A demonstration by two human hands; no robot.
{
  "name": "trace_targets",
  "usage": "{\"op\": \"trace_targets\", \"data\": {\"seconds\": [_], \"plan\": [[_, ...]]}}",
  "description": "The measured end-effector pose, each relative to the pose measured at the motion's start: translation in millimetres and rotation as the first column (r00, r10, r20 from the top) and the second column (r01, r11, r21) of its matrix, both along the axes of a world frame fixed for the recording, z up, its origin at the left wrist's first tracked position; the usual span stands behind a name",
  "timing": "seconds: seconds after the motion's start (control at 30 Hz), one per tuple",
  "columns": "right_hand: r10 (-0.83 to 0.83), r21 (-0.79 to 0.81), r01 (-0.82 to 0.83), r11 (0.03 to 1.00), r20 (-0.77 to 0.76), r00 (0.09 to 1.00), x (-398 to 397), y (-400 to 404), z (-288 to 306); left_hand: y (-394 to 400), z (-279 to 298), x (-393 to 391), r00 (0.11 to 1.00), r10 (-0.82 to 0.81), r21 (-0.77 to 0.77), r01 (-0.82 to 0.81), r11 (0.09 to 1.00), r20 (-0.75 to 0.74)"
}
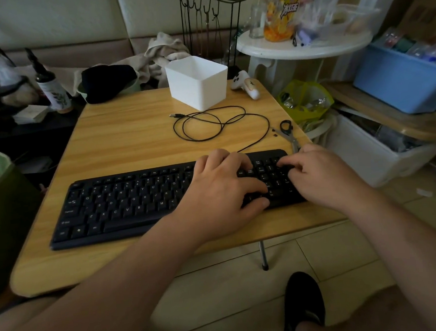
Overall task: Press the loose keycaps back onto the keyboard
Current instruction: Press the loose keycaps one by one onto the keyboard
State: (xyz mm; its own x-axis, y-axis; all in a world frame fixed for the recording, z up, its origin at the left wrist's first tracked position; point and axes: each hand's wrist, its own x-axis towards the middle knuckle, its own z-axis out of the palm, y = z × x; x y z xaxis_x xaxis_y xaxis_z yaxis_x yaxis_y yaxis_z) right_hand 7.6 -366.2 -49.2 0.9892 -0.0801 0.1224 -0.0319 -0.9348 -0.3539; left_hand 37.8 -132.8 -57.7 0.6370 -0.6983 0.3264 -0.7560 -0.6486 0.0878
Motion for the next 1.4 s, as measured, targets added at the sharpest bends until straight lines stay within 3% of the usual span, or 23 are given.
{"op": "trace_targets", "data": {"seconds": [0.2, 0.4, 0.9, 1.13, 1.27, 1.4], "plan": [[0.034, -0.069, -0.036, 0.997, -0.041, 0.999, 6, -1, 4, -7, -3, 4, 1.000, -0.009, -0.014, 0.009, 1.000, -0.003], [0.016, -0.018, -0.015, 1.000, 0.042, 0.999, 4, -4, 1, -10, -6, 6, 1.000, -0.019, -0.035, 0.019, 0.999, -0.008], [0.028, -0.026, -0.027, 0.999, 0.013, 1.000, -4, -5, -5, -7, -6, 8, 0.999, -0.006, -0.015, 0.006, 1.000, -0.038], [0.002, 0.079, -0.006, 0.997, 0.051, 0.999, -10, -7, -4, 12, 2, 16, 0.993, 0.036, 0.007, -0.035, 0.999, -0.112], [0.172, 0.028, -0.176, 0.984, 0.113, 0.979, -22, 9, -6, 28, 6, 17, 0.988, 0.053, 0.031, -0.049, 0.998, -0.143], [0.332, -0.091, -0.329, 0.940, 0.022, 0.943, -29, 23, -7, 39, 7, 15, 0.990, 0.022, 0.006, -0.022, 1.000, -0.136]]}}
